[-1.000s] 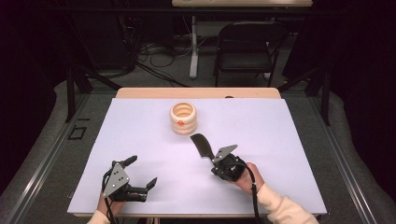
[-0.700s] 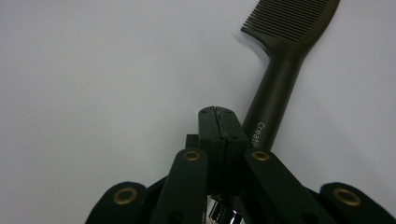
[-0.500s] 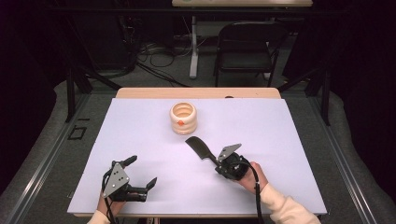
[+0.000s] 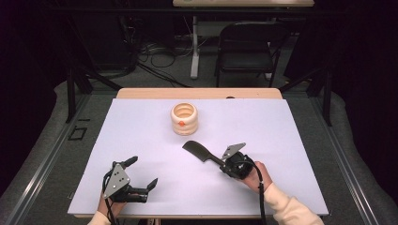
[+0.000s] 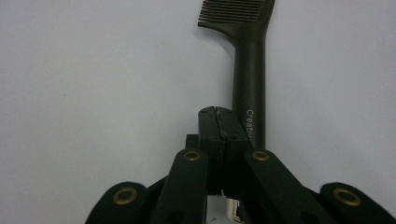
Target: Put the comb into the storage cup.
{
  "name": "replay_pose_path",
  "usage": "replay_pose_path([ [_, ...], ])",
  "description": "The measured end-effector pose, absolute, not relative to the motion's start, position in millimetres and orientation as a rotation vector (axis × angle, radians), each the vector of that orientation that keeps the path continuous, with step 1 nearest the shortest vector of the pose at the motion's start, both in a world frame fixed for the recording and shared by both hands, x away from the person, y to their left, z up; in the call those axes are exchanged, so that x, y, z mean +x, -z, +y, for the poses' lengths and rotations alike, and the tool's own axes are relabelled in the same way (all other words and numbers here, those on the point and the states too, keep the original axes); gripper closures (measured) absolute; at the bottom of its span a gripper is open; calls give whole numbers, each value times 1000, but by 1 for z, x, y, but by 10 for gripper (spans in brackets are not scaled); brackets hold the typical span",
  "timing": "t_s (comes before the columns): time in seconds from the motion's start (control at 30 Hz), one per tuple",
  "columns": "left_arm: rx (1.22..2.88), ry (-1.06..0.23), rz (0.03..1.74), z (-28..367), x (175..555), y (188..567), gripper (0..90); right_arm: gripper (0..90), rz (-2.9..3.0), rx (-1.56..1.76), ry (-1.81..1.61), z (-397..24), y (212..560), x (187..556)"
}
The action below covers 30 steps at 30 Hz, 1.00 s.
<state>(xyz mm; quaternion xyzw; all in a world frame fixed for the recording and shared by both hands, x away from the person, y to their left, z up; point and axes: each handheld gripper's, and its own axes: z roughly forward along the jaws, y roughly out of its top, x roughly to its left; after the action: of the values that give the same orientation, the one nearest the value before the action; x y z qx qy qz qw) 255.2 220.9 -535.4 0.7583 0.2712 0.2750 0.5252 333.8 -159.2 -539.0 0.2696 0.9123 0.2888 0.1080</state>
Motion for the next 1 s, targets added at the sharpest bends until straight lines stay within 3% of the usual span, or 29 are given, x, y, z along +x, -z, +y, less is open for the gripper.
replay_pose_path([
  [1.0,1815,-657,647,220,256,536,0,900,2640,797,-788,-165,540,342],
])
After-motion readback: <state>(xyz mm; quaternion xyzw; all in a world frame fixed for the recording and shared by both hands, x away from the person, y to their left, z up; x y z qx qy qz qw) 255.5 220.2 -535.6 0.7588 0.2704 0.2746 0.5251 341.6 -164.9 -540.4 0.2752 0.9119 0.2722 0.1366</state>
